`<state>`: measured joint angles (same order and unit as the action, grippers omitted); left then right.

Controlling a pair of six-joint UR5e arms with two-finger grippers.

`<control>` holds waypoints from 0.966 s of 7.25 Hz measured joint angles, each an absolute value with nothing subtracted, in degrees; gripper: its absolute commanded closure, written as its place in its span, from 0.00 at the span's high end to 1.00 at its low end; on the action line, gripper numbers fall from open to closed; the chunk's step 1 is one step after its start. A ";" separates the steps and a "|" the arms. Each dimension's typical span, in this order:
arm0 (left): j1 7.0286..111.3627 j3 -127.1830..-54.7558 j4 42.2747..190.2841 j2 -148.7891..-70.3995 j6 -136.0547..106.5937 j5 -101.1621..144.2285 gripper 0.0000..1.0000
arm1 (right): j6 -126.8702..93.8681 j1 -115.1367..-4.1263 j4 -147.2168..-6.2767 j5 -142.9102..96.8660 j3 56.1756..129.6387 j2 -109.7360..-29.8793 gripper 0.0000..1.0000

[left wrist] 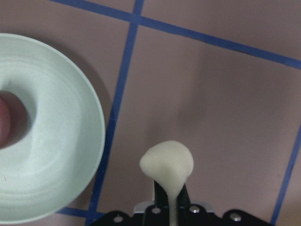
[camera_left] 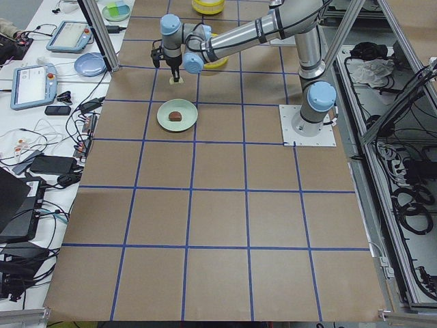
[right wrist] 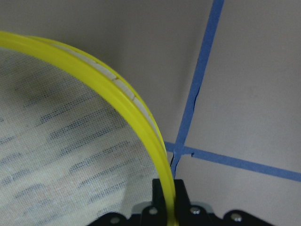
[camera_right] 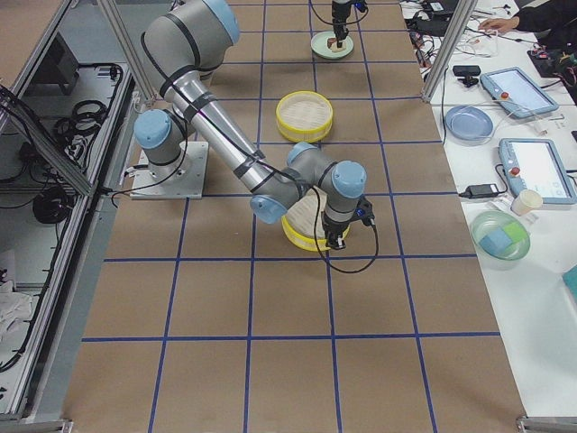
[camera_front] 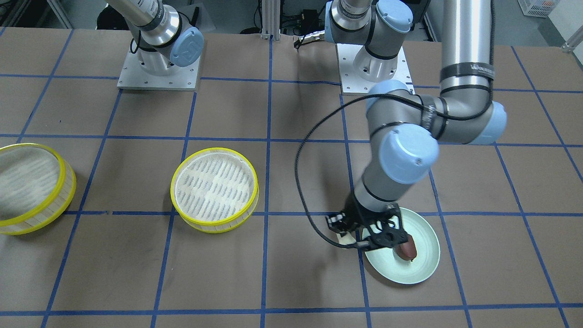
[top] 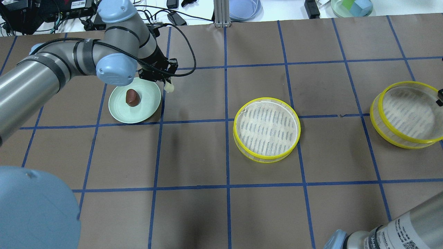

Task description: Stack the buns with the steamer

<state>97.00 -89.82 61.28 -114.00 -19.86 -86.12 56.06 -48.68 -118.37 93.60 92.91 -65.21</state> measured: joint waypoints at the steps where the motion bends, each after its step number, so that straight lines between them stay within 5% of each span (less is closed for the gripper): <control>1: 103.89 -89.24 63.13 -112.77 -23.65 -87.50 0.15 | 54.54 -49.83 -115.70 93.76 92.82 -66.90 0.00; 3: 115.32 -88.89 62.91 -113.18 -28.29 -87.80 0.17 | 48.89 -53.81 -110.13 93.88 92.77 -70.35 0.00; 4: 118.29 -88.95 61.12 -114.14 -30.79 -87.22 0.37 | 45.82 -56.30 -108.97 93.83 92.79 -71.42 0.00; 5: 119.72 -89.25 59.00 -115.60 -33.86 -85.55 0.82 | 42.99 -58.65 -108.52 93.84 92.87 -72.07 0.00; 6: 120.58 -89.65 57.09 -116.87 -36.59 -83.56 1.00 | 40.96 -60.50 -108.29 93.71 93.01 -72.58 0.00; 7: 121.17 -89.90 56.18 -117.49 -38.65 -82.64 1.00 | 39.54 -62.16 -107.56 93.64 93.13 -72.87 0.00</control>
